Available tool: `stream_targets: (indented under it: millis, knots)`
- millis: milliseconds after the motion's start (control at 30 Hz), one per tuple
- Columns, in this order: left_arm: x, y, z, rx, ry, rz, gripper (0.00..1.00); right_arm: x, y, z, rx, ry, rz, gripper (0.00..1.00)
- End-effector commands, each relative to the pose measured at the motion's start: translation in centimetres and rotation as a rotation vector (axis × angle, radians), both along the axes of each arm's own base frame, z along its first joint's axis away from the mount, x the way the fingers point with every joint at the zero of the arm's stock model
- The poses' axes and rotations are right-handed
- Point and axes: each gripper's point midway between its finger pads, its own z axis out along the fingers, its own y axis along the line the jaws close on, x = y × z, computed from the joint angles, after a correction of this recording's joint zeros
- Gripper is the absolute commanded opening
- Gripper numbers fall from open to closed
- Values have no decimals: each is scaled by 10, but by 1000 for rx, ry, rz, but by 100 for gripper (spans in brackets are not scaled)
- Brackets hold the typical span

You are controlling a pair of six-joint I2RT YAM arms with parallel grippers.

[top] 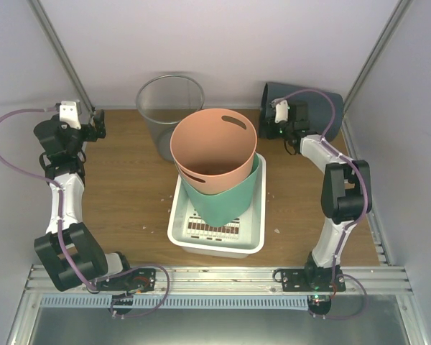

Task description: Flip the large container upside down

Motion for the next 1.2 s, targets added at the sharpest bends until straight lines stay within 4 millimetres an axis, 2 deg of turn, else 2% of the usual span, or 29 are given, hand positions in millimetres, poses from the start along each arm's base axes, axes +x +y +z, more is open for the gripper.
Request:
stream_targets:
  millis: [0, 100, 267, 500, 800, 1000, 1167]
  knots:
    - [-5, 1, 21, 28, -57, 8, 99, -3, -11, 15, -91, -40, -40, 1]
    - [-6, 1, 21, 27, -57, 6, 99, -4, -16, 17, -129, -32, -82, 1]
    - [-5, 1, 20, 24, -58, 5, 99, -6, -29, 32, -257, -43, -161, 1]
    - [-5, 0, 17, 12, -57, -1, 99, -7, -42, 29, -488, 42, -245, 1]
    - [-4, -1, 13, 13, -56, -7, 99, -13, -68, -11, -815, 168, -311, 1]
    - [-3, -1, 9, 13, -51, -9, 99, -22, -86, -50, -964, 261, -326, 1]
    - [-1, 1, 3, 17, -46, -5, 99, -26, -101, -60, -1082, 272, -327, 1]
